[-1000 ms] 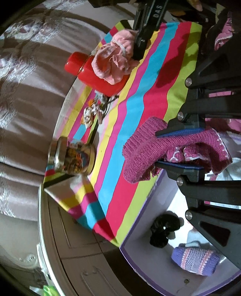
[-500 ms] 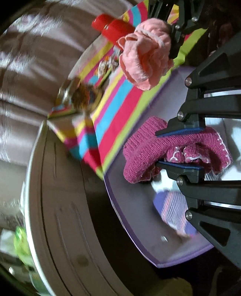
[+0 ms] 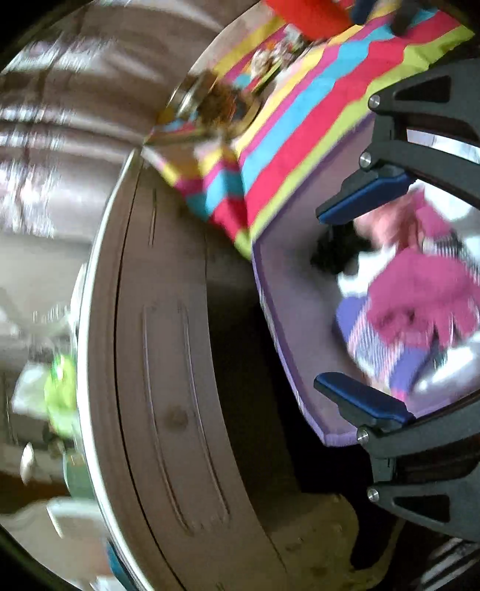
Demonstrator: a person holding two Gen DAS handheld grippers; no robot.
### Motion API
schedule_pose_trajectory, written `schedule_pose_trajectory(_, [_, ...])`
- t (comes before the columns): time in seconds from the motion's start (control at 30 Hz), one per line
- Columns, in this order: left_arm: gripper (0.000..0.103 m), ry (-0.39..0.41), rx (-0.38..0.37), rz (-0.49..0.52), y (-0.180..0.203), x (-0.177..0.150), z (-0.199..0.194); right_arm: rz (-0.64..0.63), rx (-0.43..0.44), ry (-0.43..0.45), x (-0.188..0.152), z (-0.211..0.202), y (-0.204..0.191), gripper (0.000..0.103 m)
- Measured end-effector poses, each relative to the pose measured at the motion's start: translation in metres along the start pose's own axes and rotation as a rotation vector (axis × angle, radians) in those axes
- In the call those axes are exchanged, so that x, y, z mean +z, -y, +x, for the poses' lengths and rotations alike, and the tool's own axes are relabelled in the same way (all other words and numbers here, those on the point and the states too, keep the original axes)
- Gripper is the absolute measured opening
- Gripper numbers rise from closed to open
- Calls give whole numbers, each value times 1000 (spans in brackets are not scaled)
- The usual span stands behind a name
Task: Organize soft objects
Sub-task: 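Return to the table and grasp the white red-printed wrapper with the left tool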
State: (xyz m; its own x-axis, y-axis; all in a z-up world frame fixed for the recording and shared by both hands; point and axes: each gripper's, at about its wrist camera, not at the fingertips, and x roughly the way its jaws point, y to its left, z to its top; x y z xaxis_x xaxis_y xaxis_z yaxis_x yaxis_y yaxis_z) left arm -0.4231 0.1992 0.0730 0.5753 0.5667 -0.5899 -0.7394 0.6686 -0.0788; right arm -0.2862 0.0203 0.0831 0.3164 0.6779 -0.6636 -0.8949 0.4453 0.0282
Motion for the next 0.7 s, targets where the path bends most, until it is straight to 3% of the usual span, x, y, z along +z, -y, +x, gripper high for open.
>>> schedule_pose_trajectory(0.17, [83,-57,-179,182,73,-3,2,307,-115,86,-32,-44,94,68])
schedule_pose_trajectory(0.37, [83,-201,-451,278,166,-1,20,576,-247,95,-98,-79,172,68])
schedule_pose_trajectory(0.53, [83,-223,-514,397,258,11,56,733,-342,77,-150,-96,214,68])
schedule_pose_trajectory(0.7, [83,-287,-546,453,335,18,101,771,-355,77,-166,-99,229,68])
